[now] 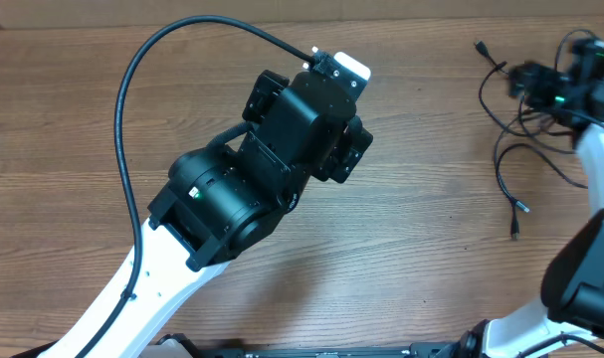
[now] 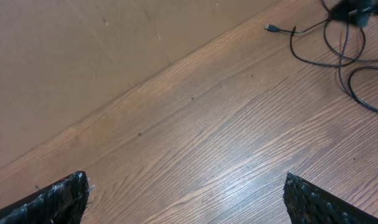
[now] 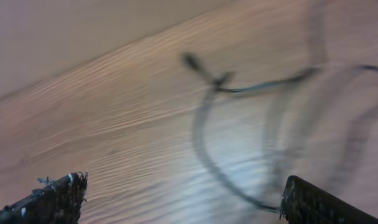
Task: Untangle cables
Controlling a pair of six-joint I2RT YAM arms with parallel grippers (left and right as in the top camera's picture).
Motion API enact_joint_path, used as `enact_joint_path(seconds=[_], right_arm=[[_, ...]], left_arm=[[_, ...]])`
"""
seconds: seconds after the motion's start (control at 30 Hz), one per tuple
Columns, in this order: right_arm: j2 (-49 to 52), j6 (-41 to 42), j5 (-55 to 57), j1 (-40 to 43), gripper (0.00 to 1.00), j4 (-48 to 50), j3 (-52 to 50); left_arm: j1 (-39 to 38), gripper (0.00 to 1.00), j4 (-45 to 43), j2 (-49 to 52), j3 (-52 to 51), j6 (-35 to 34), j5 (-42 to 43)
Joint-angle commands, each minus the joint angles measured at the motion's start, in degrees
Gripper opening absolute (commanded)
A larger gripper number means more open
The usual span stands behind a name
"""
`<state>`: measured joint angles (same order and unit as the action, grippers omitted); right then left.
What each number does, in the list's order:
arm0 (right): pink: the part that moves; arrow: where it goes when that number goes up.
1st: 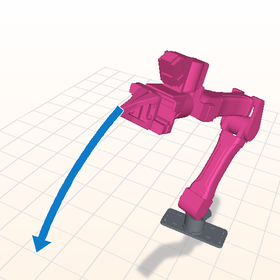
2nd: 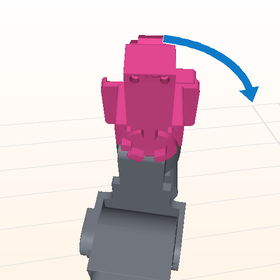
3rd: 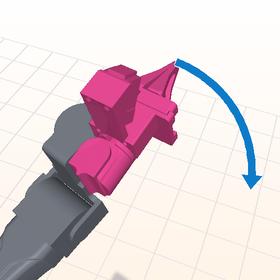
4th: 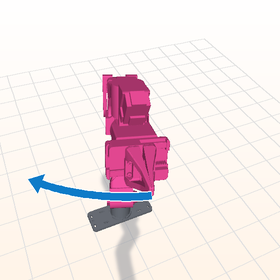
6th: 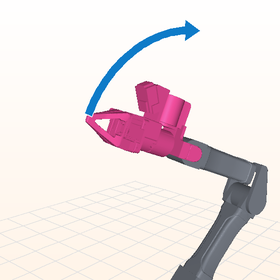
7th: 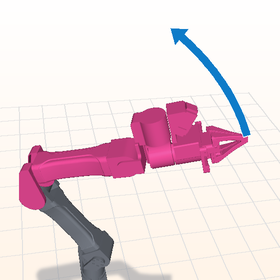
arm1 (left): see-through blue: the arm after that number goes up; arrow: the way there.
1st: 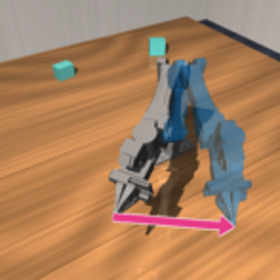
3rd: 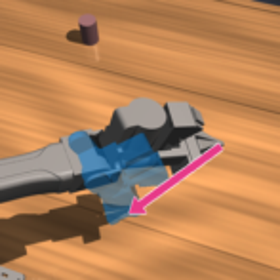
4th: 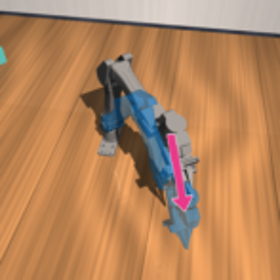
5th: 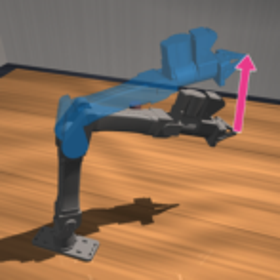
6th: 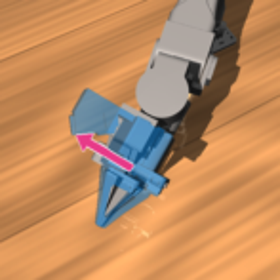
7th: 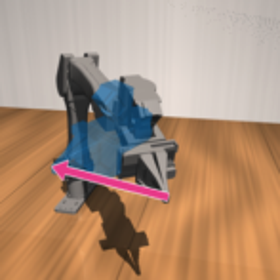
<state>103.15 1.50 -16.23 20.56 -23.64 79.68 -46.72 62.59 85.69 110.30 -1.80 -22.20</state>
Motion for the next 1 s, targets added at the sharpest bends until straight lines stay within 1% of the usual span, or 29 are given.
enact_joint_path(seconds=[0.0,0.2,0.37,0.97], right_arm=[[-0.2,0.1,-0.6,-6.6,1.0,-0.6,1.3],[-0.2,0.1,-0.6,-14.4,1.0,-1.2,1.3],[-0.2,0.1,-0.6,-17.8,1.0,-1.2,1.3],[-0.2,0.1,-0.6,-18.7,1.0,-1.2,1.3]], left_arm=[[0.3,1.0,-0.2,0.2,0.9,-1.2,-0.7],[0.3,0.99,-0.2,0.2,0.9,-1.2,-0.7],[0.2,0.99,-0.2,0.2,0.9,-1.2,-0.7],[0.3,1.0,-0.2,0.2,0.9,-1.2,-0.7]])
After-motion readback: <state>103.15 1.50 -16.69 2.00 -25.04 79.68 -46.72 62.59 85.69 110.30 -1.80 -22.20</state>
